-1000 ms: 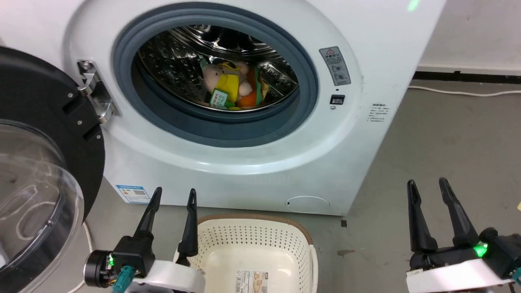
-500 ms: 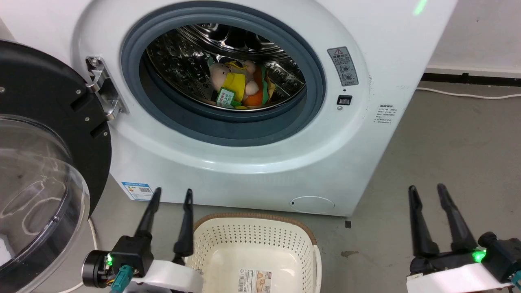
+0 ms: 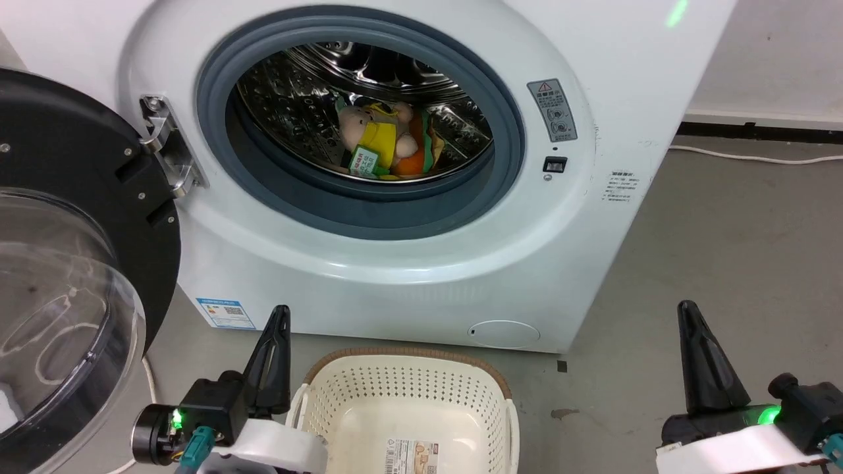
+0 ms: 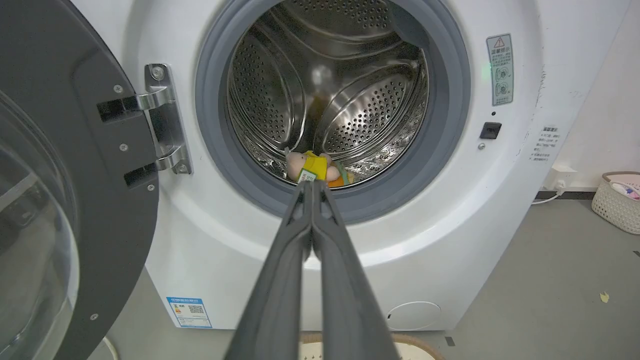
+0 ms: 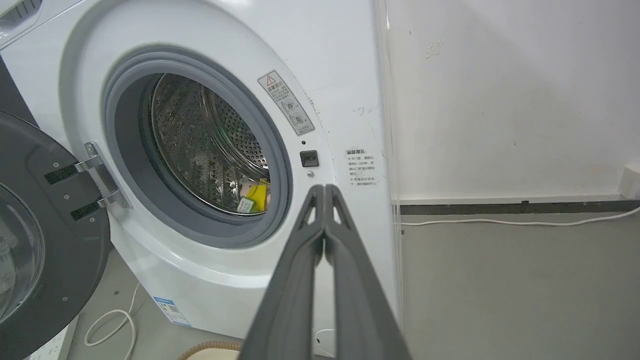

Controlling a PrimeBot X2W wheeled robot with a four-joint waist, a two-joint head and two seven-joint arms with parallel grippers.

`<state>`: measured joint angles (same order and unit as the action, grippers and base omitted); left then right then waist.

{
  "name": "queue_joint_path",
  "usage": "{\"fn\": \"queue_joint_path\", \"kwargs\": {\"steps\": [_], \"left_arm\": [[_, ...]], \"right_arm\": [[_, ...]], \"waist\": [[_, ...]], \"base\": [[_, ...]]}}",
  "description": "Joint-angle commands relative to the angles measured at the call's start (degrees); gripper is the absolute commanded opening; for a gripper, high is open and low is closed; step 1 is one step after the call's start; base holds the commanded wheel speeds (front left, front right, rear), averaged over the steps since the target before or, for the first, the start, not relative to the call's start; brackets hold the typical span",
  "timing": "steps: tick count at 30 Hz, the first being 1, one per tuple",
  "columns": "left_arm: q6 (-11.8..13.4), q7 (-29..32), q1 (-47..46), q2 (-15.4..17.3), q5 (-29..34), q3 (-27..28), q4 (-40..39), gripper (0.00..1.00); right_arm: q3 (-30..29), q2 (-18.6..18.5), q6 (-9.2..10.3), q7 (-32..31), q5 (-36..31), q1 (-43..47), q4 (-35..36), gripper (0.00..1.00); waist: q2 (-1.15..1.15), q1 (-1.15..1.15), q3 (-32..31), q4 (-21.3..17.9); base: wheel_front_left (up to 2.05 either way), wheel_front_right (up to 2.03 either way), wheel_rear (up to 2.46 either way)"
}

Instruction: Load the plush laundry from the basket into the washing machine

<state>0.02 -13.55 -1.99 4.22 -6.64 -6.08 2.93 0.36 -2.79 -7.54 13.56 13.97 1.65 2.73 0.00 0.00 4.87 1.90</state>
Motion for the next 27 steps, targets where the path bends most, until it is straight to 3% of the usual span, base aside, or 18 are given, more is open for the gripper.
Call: {"fn": "queue_joint_path", "kwargs": {"steps": [1,27], "left_arm": [[0.00,0.42,0.21,-0.14,0.48,0.37,-0.25,0.00],[-0.01,3.35,0.60,-0.41,1.85,1.64,-0.85,0.00]], "right_arm": [[-0.03,0.00,0.01,-0.37,-0.82,-0.16,-0.21,0.00],[-0.10,-0.02,0.02,-3.31,-3.75,-0.49,-0.78,0.00]], "waist": [[0.00,0.00,-0.09,-0.04],[0.00,0.00,-1.16,-0.45]], "base": [[0.00,0.00,0.00],[0.00,0.00,0.00]]}}
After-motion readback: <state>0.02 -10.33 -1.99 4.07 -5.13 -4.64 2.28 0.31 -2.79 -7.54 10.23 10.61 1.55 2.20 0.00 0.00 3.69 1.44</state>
